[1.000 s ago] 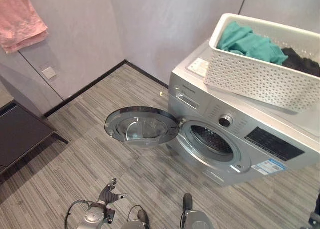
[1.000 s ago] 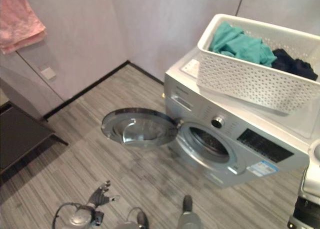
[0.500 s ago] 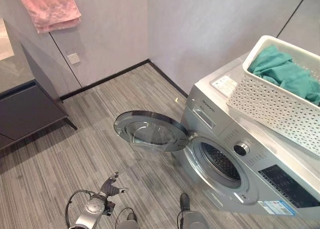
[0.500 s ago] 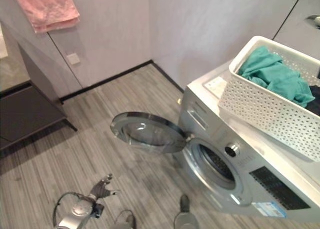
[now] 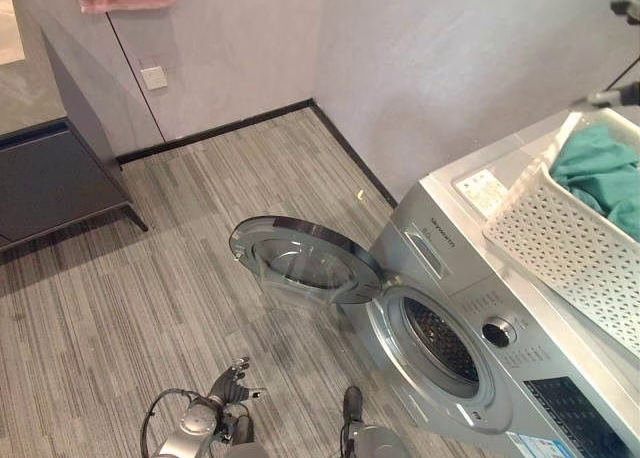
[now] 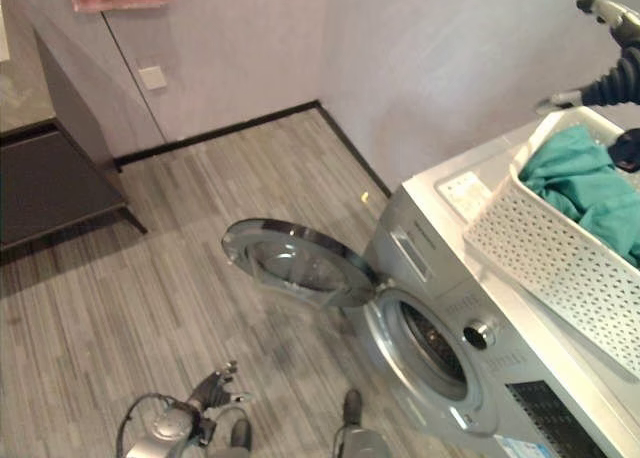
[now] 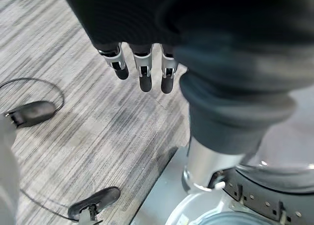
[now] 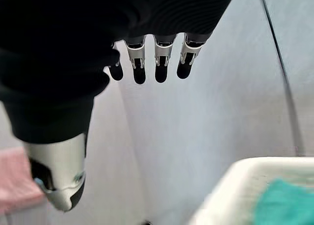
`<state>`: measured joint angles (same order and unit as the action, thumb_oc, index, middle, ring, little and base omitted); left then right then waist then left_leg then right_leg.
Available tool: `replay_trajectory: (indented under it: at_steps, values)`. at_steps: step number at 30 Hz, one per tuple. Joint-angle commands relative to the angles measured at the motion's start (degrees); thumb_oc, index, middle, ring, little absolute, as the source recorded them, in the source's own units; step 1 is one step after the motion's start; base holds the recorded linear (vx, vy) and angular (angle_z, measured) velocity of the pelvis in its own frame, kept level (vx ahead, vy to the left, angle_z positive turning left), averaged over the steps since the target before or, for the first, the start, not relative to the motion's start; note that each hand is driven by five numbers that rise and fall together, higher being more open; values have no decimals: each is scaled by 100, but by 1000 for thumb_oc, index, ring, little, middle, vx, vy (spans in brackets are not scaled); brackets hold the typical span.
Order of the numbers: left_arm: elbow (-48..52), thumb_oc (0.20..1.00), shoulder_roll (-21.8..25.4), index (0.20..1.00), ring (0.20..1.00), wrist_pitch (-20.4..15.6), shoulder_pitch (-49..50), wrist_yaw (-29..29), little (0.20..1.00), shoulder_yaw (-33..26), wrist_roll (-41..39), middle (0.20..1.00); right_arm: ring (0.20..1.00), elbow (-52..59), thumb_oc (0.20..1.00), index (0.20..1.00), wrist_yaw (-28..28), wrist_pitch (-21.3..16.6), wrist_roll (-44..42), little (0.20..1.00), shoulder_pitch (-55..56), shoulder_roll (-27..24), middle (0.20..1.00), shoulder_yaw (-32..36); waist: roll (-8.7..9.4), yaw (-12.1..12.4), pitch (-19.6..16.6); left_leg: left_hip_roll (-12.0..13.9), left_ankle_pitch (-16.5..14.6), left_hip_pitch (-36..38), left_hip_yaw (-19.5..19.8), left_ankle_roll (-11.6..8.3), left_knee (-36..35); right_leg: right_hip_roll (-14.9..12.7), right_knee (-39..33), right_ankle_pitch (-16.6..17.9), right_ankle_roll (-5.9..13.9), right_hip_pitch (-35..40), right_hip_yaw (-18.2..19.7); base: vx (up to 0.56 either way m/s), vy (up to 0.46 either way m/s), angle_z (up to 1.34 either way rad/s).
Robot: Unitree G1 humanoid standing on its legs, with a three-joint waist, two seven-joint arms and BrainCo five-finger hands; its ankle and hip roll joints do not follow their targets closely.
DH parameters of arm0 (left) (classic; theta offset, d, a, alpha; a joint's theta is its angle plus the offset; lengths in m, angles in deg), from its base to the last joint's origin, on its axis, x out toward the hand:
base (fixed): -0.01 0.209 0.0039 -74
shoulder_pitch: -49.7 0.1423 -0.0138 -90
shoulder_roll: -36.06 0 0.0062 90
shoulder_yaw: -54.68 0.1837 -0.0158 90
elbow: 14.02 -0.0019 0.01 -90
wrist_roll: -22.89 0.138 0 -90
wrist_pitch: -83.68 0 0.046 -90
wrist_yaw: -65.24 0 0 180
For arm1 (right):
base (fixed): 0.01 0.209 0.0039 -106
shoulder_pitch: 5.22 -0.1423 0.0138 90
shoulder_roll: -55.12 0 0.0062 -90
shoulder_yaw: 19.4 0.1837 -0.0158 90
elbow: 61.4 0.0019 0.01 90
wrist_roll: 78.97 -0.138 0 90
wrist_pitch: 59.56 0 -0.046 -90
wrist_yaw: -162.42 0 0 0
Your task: Grab the laundry basket,head to the washer,open it,put in the laundry and shut it.
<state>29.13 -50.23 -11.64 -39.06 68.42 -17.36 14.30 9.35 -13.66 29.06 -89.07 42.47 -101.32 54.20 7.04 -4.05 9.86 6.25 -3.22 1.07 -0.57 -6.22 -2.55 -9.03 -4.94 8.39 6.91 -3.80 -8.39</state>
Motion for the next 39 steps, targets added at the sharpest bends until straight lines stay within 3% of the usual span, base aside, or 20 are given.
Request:
replay_trajectory:
  at_steps: [1,4,6,9,12,17,28,39]
  values:
    - [-244,1000,10,1000,1000,-195,-92,69,1000,66,-86,1000,1000,-407,1000,1000,18,-137,-171,1000,262,-456,1000,515,84,34,-175,156,-118,125,-203,87,-19,-222,683,-616,324,-219,58,26,-13,-5]
    - [-493,1000,-62,1000,1000,-201,17,85,1000,-50,-137,1000,1000,-694,1000,1000,207,-153,-166,1000,927,-630,1000,1011,53,-9,-209,177,-88,206,-301,67,-103,-188,647,-629,323,-225,115,22,-6,-11]
    - [-560,1000,-64,1000,1000,-207,29,81,1000,-46,-153,1000,1000,-786,1000,1000,243,-151,-128,1000,945,-657,1000,997,47,11,-208,176,-82,239,-339,70,-131,-177,648,-626,325,-240,150,10,10,-17]
    - [-636,1000,-62,1000,1000,-233,30,60,1000,29,-189,1000,1000,-1134,1000,1000,286,-153,-22,1000,609,-558,1000,553,39,59,-207,174,-81,312,-413,82,-186,-159,652,-611,325,-278,215,8,13,-27]
    - [-543,1000,-80,1000,1000,-278,30,20,1000,52,-329,1000,1000,-1491,1000,1000,372,-127,143,1000,-469,-319,1000,-669,2,73,-209,168,-79,339,-473,91,-213,-152,622,-578,323,-293,256,7,-3,-23]
    - [-403,1000,-153,1000,1000,-309,34,23,1000,153,-464,1000,1000,-1758,1000,1000,414,-124,389,1000,-1265,34,1000,-1629,-69,96,-184,151,-57,315,-451,93,-207,-162,526,-553,311,-252,217,5,-4,-6]
    - [-375,1000,-238,1000,1000,-273,110,132,1000,312,-465,1000,1000,-2014,1000,1000,759,-37,779,1000,-1052,379,1000,-2083,-144,184,-103,180,45,161,-333,46,-226,-154,460,-599,270,-207,60,1,-13,4]
    - [-236,1000,-114,1000,1000,-295,193,71,1000,153,-618,1000,1000,-2832,1000,1000,1542,69,1484,1000,-1326,724,1000,-3250,-197,428,196,223,247,-271,-165,-6,-227,-147,398,-604,207,-432,-96,-18,-31,9]
